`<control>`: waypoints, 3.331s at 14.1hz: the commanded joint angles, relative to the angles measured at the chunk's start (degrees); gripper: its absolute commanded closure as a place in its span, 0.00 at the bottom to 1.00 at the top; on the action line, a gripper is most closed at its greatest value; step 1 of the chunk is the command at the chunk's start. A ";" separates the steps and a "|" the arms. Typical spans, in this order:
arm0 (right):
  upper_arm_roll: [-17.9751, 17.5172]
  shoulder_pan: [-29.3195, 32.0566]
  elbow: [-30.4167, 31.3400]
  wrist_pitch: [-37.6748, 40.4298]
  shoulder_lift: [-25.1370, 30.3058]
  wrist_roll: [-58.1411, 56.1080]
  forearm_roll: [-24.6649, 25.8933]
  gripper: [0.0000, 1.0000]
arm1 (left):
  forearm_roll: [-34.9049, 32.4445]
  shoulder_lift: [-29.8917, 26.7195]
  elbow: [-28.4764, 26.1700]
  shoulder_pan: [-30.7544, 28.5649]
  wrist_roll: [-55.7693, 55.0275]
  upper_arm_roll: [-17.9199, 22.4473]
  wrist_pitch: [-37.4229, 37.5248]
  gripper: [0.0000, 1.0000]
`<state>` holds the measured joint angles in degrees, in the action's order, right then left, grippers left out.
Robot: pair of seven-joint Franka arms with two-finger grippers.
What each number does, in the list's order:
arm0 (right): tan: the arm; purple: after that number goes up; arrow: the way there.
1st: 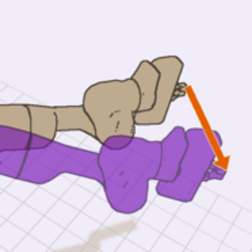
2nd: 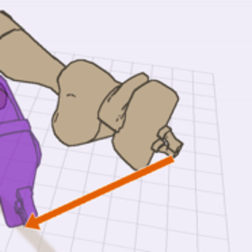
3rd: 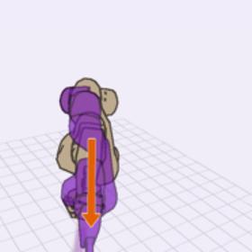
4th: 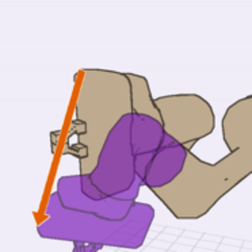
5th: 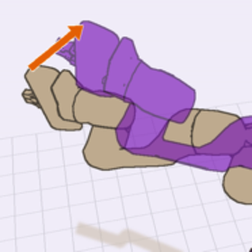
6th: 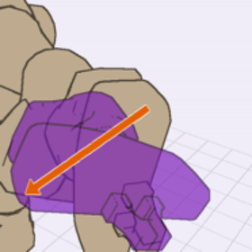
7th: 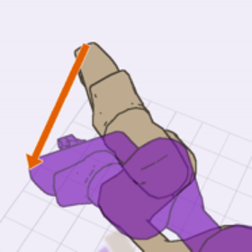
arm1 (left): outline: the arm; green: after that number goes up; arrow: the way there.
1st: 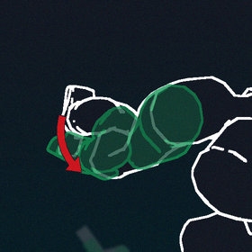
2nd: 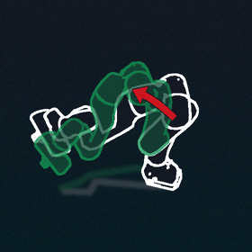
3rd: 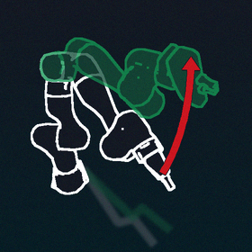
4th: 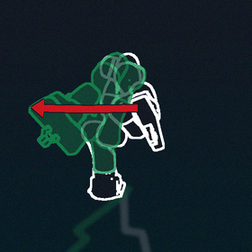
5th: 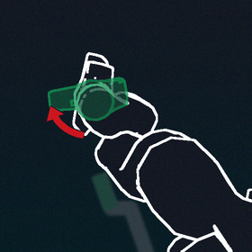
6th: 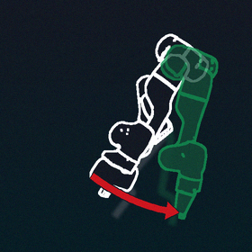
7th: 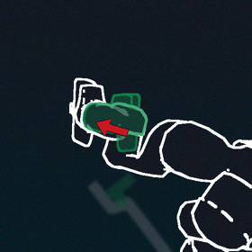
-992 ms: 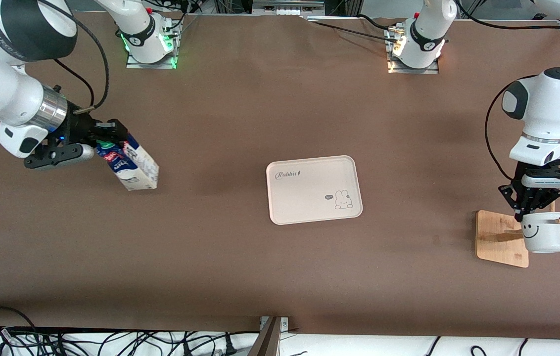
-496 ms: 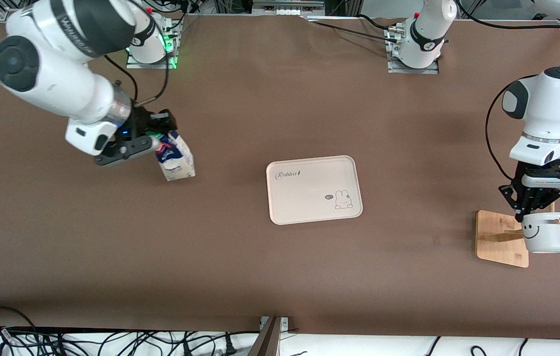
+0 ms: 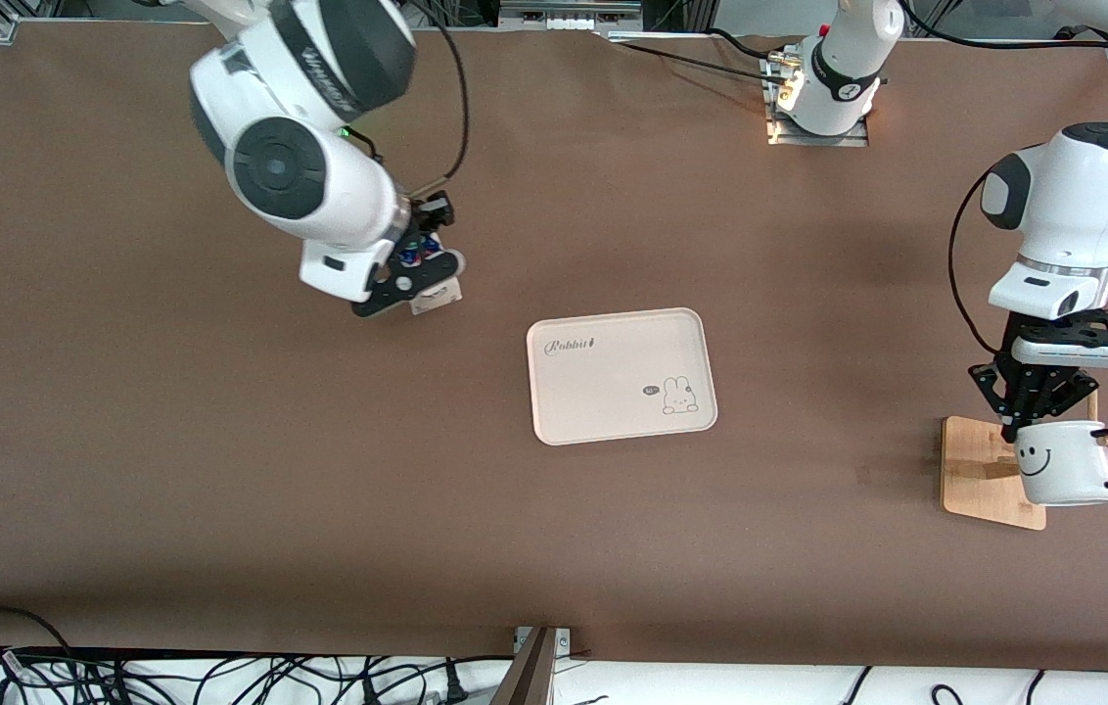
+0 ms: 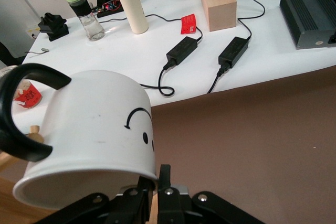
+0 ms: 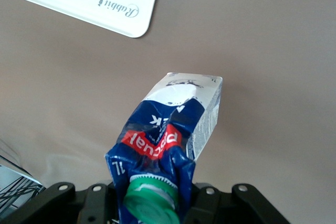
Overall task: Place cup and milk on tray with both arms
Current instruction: 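Lift the carton toward the tray while the left gripper lifts the mug off, then lower the carton onto the tray while the left gripper carries the mug over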
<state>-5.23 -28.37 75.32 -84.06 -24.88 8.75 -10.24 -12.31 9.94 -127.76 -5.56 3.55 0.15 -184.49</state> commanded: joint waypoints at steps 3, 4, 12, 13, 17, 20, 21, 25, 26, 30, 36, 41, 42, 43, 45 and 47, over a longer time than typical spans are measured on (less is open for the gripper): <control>0.13 -3.71 -4.13 -10.74 -5.35 8.99 0.05 0.76 | -1.67 -3.35 0.58 0.03 -1.44 -4.27 8.16 1.00; 0.13 -3.71 -4.13 -12.86 -5.70 10.22 -1.61 0.76 | -1.67 -3.53 0.58 0.03 -1.52 -4.80 8.53 1.00; 0.31 -2.66 -4.13 -23.06 -9.30 12.25 -9.26 0.76 | -0.70 -5.28 5.67 2.14 -1.79 -8.58 32.84 1.00; 0.22 -3.09 -4.13 -24.73 -10.09 13.30 -10.14 0.76 | -0.35 -5.28 6.46 2.14 -1.96 -9.02 36.36 1.00; 0.31 -7.49 -4.21 -31.67 -13.78 17.96 -10.15 0.76 | 8.50 -4.59 13.74 2.23 -2.32 -10.78 52.62 1.00; 0.40 -7.49 -5.18 -33.18 -15.98 17.97 -9.80 0.76 | 10.20 -2.66 19.37 2.93 -2.40 -10.96 61.32 1.00; 0.48 -7.93 -5.27 -33.18 -16.42 17.97 -9.27 0.76 | 10.98 -1.43 21.91 3.71 -2.49 -10.96 65.27 1.00; 0.75 -7.32 -5.44 -33.36 -17.30 17.18 -6.28 0.76 | 15.21 3.75 32.02 4.86 -8.19 -10.96 78.38 1.00; 0.75 -6.97 -5.97 -33.36 -17.82 17.18 -6.28 0.76 | 15.29 5.68 35.35 5.64 -9.25 -10.87 81.28 1.00; 0.75 -7.05 -8.87 -33.62 -20.73 17.53 -6.28 0.76 | 16.51 13.33 47.14 7.58 -17.06 -10.96 93.67 1.00; 0.75 -7.14 -8.79 -34.41 -21.52 17.44 -6.19 0.76 | 23.71 18.44 53.75 8.11 -27.17 -11.22 100.46 1.00; 0.75 -7.93 -8.08 -38.54 -21.17 19.20 -6.10 0.00 | 29.52 21.25 54.54 8.81 -35.52 -11.31 100.29 1.00; 0.75 -7.93 -8.08 -38.54 -21.00 19.38 -6.02 0.00 | 29.97 22.04 55.50 9.08 -36.67 -11.40 100.12 1.00; 0.75 -7.76 -8.17 -38.28 -20.65 19.29 -5.93 0.00 | 30.06 23.27 56.73 10.30 -37.81 -11.31 100.11 1.00; 0.92 -7.67 -8.17 -37.67 -18.63 19.29 -5.75 0.00 | 30.23 25.38 58.23 11.71 -41.15 -11.40 99.59 1.00; 3.72 -7.67 -8.17 -32.68 -14.86 19.29 -5.67 0.00 | 31.98 27.23 58.24 12.86 -42.91 -11.31 96.36 1.00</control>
<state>-3.62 -36.17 66.73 -121.49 -44.26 26.81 -16.97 17.49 33.92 -72.80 6.06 -36.73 -11.38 -86.75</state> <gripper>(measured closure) 0.000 0.925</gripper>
